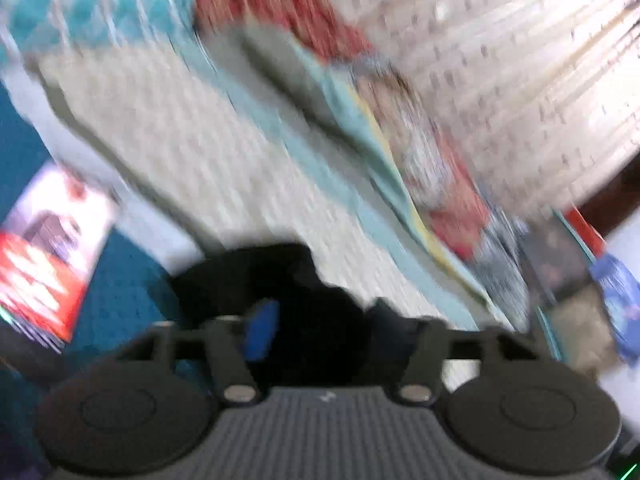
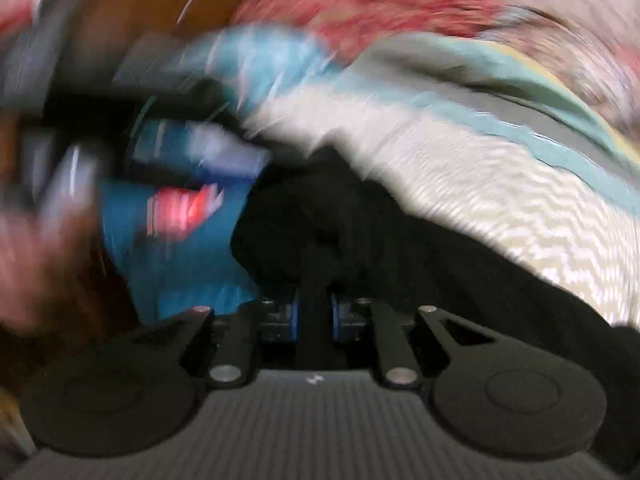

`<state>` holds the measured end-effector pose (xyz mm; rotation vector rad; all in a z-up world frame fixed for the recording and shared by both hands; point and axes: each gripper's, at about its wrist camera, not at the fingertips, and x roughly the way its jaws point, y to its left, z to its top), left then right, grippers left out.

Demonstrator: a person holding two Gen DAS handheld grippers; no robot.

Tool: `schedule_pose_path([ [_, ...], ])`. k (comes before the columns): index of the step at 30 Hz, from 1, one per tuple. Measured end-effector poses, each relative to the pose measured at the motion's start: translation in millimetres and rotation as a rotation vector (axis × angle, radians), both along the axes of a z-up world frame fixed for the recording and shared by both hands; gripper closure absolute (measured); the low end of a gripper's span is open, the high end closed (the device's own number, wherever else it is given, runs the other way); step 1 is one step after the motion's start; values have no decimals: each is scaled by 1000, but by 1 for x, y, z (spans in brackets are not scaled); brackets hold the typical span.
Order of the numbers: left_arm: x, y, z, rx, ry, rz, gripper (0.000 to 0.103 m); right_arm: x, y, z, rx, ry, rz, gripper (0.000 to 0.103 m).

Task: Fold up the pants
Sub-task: 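Fold the pants over with both grippers and lay them on the bed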

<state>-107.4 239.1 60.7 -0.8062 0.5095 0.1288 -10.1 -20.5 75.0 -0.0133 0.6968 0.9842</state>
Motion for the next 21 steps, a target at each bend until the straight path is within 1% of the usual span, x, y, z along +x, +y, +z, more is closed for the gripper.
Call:
schedule_pose_path([
  [1, -2, 6, 0, 29, 20, 59, 24, 17, -17, 10, 86, 73, -39, 86],
  [2, -2, 12, -3, 39, 45, 92, 22, 32, -28, 15, 145, 135, -73, 86],
  [3, 0, 17, -9, 29, 71, 111, 22, 44, -37, 17, 183, 180, -106, 86],
  [4, 1, 21, -17, 4, 90, 122, 19, 55, -45, 17, 215, 222, -143, 86],
  [5, 3, 23, -26, -25, 112, 134, 15, 65, -52, 16, 248, 268, -172, 86],
  [6, 4, 25, -35, -66, 138, 145, 12, 71, -54, 13, 275, 304, -190, 86],
  [7, 5, 26, -44, -107, 150, 142, 10, 75, -56, 11, 293, 332, -207, 86],
  [8, 7, 25, -53, -137, 158, 135, 12, 77, -55, 8, 295, 345, -218, 86],
  [9, 7, 23, -59, -150, 158, 131, 15, 76, -52, 9, 292, 349, -219, 86],
  [10, 10, 20, -63, -148, 153, 123, 45, 73, -48, 8, 286, 350, -213, 86],
  [11, 15, 15, -66, -157, 151, 93, 87, 70, -44, 7, 281, 352, -204, 86],
  [12, 19, 12, -69, -196, 154, 52, 89, 70, -39, 7, 278, 355, -190, 85],
  [13, 18, 8, -67, -213, 140, 33, 91, 65, -35, 8, 281, 357, -174, 84],
  [15, 7, -6, -49, -136, 106, 3, 92, 56, -30, 13, 301, 354, -121, 83],
  [16, -5, -12, -41, -125, 87, -12, 92, 56, -25, 13, 308, 353, -86, 82],
  [18, -36, -21, -33, -171, 38, -42, 92, 41, -20, 13, 307, 350, 8, 81],
  [19, -53, -26, -31, -178, 16, -57, 91, 32, -17, 11, 301, 357, 55, 79],
  [20, -67, -32, -32, -167, 12, -63, 90, 23, -10, 5, 280, 375, 108, 77],
  [21, -79, -36, -38, -152, 36, -54, 89, 16, -2, -3, 249, 393, 154, 74],
])
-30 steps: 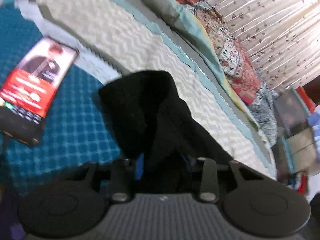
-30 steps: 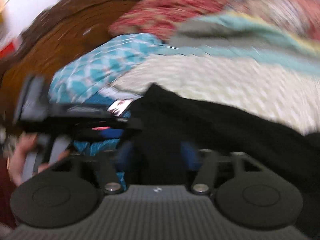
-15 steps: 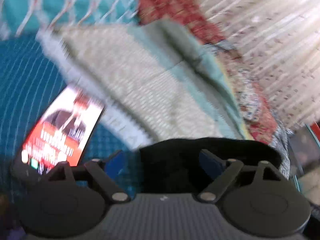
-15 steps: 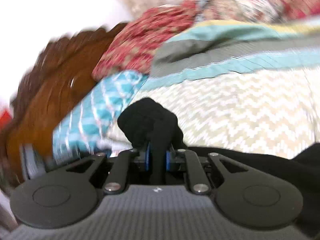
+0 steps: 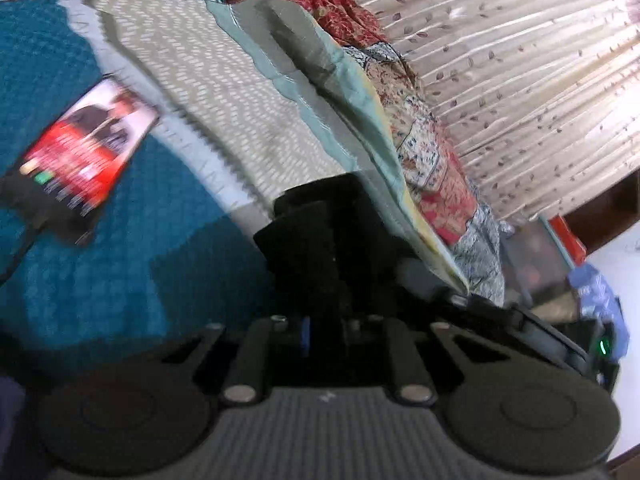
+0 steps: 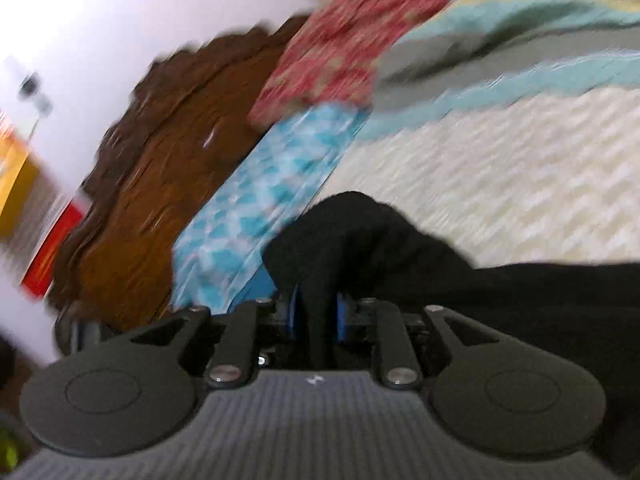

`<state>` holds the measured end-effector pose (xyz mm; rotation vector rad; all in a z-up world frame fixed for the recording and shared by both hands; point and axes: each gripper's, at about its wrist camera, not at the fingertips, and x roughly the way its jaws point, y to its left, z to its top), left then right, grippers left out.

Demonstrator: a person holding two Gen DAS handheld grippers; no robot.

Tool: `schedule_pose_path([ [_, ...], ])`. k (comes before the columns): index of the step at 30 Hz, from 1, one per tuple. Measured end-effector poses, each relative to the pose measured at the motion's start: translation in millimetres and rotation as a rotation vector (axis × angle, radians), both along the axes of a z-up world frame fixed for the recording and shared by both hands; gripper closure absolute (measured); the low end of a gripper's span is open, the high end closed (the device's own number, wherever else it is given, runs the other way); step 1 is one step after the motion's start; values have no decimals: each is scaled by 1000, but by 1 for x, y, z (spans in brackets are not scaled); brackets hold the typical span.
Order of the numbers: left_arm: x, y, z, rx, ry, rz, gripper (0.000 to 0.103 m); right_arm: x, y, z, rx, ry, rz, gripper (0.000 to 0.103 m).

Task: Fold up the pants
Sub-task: 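Fold the pants over with both grippers and lay them on the bed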

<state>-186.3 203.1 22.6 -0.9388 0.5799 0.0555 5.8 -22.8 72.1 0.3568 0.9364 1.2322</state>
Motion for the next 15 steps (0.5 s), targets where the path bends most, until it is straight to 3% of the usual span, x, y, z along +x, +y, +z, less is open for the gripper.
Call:
schedule_pose_path([
  [2, -6, -1, -19, -7, 91, 32, 84, -14, 18, -20, -108, -15, 54, 60],
  [4, -14, 7, -40, -88, 166, 77, 81, -34, 30, -35, -211, -127, 89, 54],
  [6, -22, 16, -44, -153, 157, 111, 65, -49, 29, -29, -217, -227, 96, 49],
  [8, -31, 22, -31, -106, 124, 165, 26, -56, 24, -14, -209, -271, 108, 33],
  [10, -32, 28, -19, -53, 99, 199, 11, -57, 12, 0, -169, -329, 78, 27],
  [15, -14, 37, -19, -109, 87, 165, 5, -60, -13, 15, -157, -432, -17, 27],
])
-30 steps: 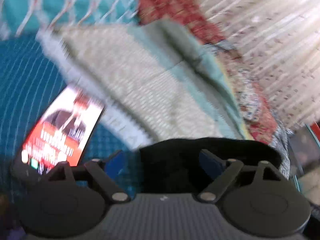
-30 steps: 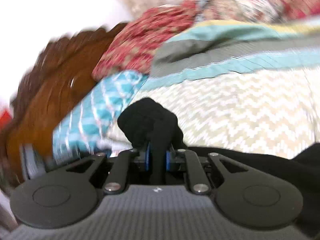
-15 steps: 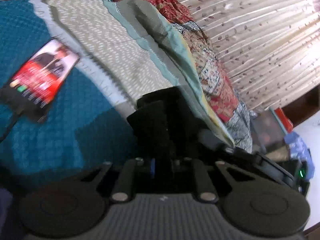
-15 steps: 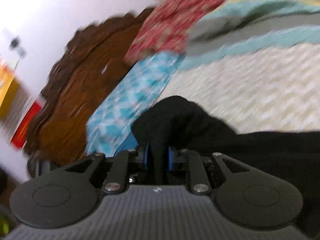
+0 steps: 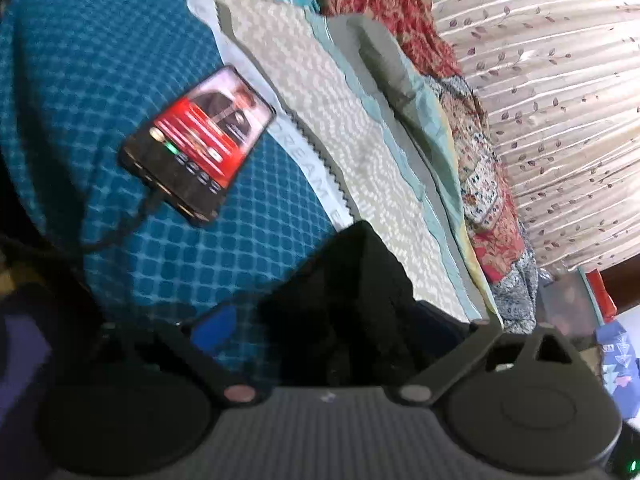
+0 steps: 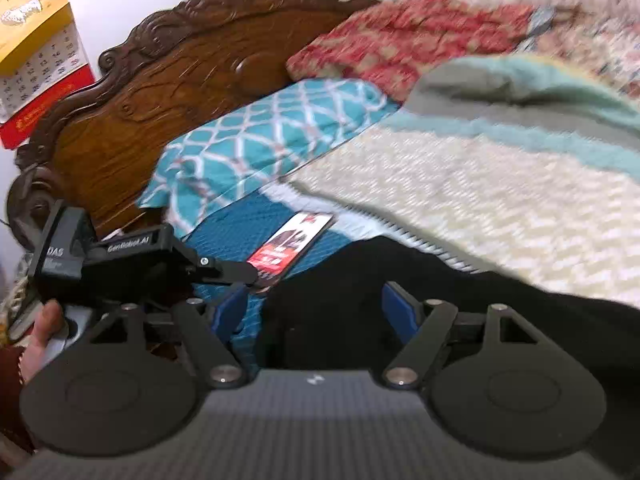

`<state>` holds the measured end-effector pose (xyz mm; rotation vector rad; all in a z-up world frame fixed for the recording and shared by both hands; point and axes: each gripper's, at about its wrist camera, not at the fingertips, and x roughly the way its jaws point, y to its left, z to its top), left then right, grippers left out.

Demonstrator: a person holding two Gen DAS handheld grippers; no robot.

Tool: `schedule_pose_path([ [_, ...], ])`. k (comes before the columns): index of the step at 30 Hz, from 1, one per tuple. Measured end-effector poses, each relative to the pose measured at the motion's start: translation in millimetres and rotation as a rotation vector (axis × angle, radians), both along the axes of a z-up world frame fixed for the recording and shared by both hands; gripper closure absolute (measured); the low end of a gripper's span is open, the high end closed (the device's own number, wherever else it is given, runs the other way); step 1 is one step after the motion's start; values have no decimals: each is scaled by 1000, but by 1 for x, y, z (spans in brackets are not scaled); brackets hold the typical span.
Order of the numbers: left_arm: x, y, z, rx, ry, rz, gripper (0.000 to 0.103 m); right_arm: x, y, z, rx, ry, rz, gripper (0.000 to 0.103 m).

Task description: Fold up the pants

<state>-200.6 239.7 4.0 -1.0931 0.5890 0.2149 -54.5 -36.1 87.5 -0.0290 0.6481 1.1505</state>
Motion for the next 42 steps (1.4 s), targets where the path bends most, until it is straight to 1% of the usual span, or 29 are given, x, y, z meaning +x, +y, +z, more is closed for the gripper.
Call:
schedule_pose_path([
  [2, 13, -7, -2, -8, 10, -27, 2, 0, -7, -3, -14, -29, -41, 28],
  [3, 21, -9, -5, -12, 20, -41, 1, 0, -8, -5, -21, -39, -65, 31],
  [4, 29, -12, -9, -15, 29, -49, 1, 2, -11, -6, -27, -46, -97, 41],
  [5, 36, -14, -11, -13, 33, -56, 4, 6, -14, -7, -34, -44, -130, 47],
  [6, 37, -18, -13, 0, 31, -58, 10, 11, -14, -8, -40, -41, -158, 60],
  [7, 38, -23, -14, 20, 28, -62, 39, 15, -16, -9, -47, -41, -196, 69],
  [8, 40, -25, -13, 35, 23, -74, 66, 21, -15, -13, -66, -44, -247, 72],
  [9, 41, -25, -14, 12, -1, -97, 68, 25, -9, -21, -90, -35, -277, 75],
  [10, 39, -25, -13, -17, -20, -97, 71, 28, -5, -31, -115, -6, -276, 78],
  [11, 38, -26, -10, -21, -33, -94, 72, 31, 8, -49, -168, 55, -225, 78],
  [12, 38, -31, -4, 0, -46, -108, 73, 33, 24, -70, -245, 127, -157, 79],
  [13, 41, -38, 2, 26, -51, -131, 73, 27, 31, -82, -268, 104, -167, 79],
  [14, 44, -49, 11, 69, -71, -158, 73, 24, 33, -82, -247, 75, -180, 80],
  [15, 47, -61, 21, 127, -87, -197, 73, 25, 34, -80, -248, 85, -180, 81],
  [17, 58, -92, 38, 262, -107, -285, 73, 37, 26, -76, -185, 163, -166, 87],
  [19, 69, -120, 49, 341, -134, -363, 73, 45, 12, -71, -107, 215, -176, 92],
  [21, 86, -146, 60, 376, -167, -441, 73, 45, -2, -64, -55, 190, -203, 92],
  [24, 110, -186, 73, 406, -217, -565, 73, 45, -36, -48, -24, 100, -265, 92],
  [26, 123, -214, 77, 428, -234, -636, 71, 52, -61, -45, -11, 96, -325, 92],
  [27, 131, -230, 76, 433, -235, -677, 70, 56, -73, -48, -12, 106, -355, 92],
  [29, 144, -260, 69, 443, -214, -760, 54, 64, -95, -57, -69, 133, -421, 89],
  [30, 153, -275, 60, 456, -183, -818, 52, 68, -103, -64, -114, 161, -449, 82],
  [31, 158, -286, 50, 472, -139, -846, 52, 71, -114, -71, -140, 201, -473, 77],
  [33, 157, -296, 37, 471, -83, -874, 52, 70, -139, -81, -109, 278, -478, 77],
  [34, 155, -296, 37, 469, -84, -875, 49, 65, -150, -82, -86, 289, -476, 77],
  [35, 152, -293, 38, 461, -85, -879, 48, 58, -157, -80, -73, 277, -472, 76],
  [37, 150, -279, 41, 410, -82, -864, 42, 49, -167, -74, -59, 231, -482, 72],
  [40, 146, -253, 55, 312, -101, -772, 28, 45, -180, -66, -16, 184, -546, 73],
  [42, 142, -238, 61, 269, -113, -718, 28, 47, -195, -54, 27, 140, -593, 73],
])
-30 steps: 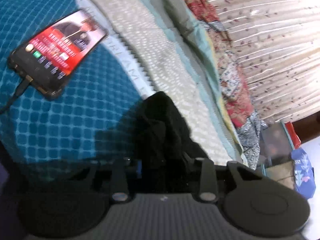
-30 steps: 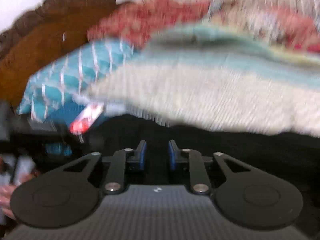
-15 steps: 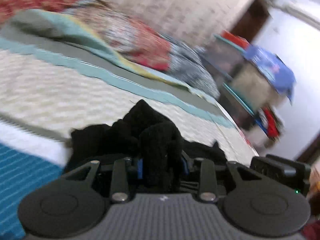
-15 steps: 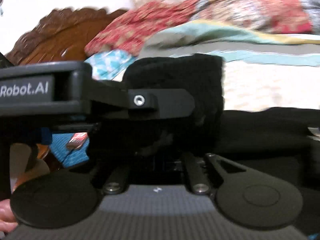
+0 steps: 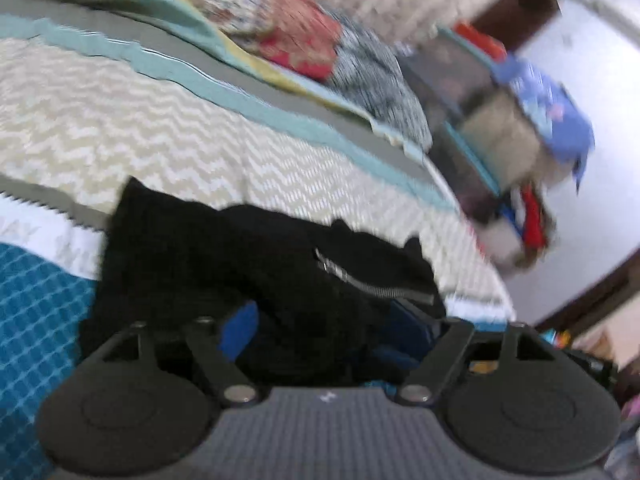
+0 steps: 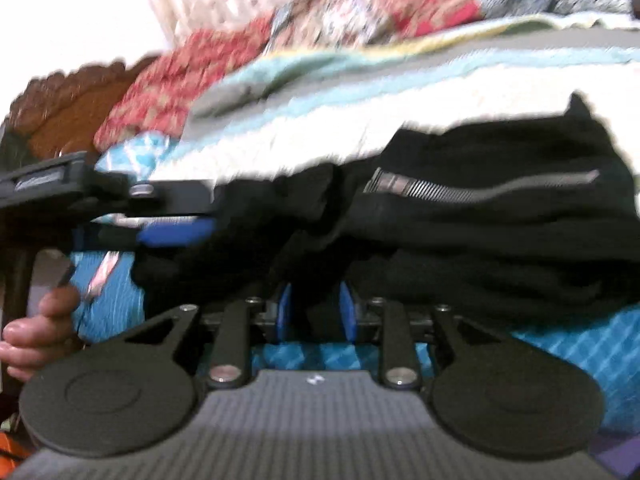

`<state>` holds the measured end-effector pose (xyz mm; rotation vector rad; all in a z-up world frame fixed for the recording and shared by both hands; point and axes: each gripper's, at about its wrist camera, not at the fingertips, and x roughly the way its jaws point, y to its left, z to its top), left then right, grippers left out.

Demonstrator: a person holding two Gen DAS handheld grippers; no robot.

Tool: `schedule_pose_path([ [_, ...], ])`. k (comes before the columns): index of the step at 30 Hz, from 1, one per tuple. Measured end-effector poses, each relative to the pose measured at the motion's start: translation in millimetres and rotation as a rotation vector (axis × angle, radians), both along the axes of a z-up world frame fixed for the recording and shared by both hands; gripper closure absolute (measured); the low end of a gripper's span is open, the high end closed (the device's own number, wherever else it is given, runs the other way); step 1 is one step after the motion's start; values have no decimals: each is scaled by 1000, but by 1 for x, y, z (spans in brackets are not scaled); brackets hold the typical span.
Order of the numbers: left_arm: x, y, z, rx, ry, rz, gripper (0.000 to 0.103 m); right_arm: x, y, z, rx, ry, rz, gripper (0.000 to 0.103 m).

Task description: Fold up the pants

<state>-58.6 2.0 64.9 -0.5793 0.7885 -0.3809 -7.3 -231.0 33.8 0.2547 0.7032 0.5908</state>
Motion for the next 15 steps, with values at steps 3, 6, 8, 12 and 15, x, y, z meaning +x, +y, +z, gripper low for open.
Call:
schedule_pose_path([
  [3, 0, 16, -2, -17, 38, 90, 29, 5, 0, 23, 82, -87, -19, 73],
  [6, 6, 15, -13, 64, 120, 166, 33, 7, 19, 35, 105, -141, 34, 73],
  [8, 13, 5, -20, 168, 155, 187, 38, 9, 40, 29, 72, -145, 85, 73],
  [12, 19, -24, -29, 420, 169, 188, 40, 18, 66, -24, -183, -35, 90, 72],
  [15, 17, -40, -33, 531, 157, 175, 40, 23, 35, -43, -35, 72, 17, 54],
])
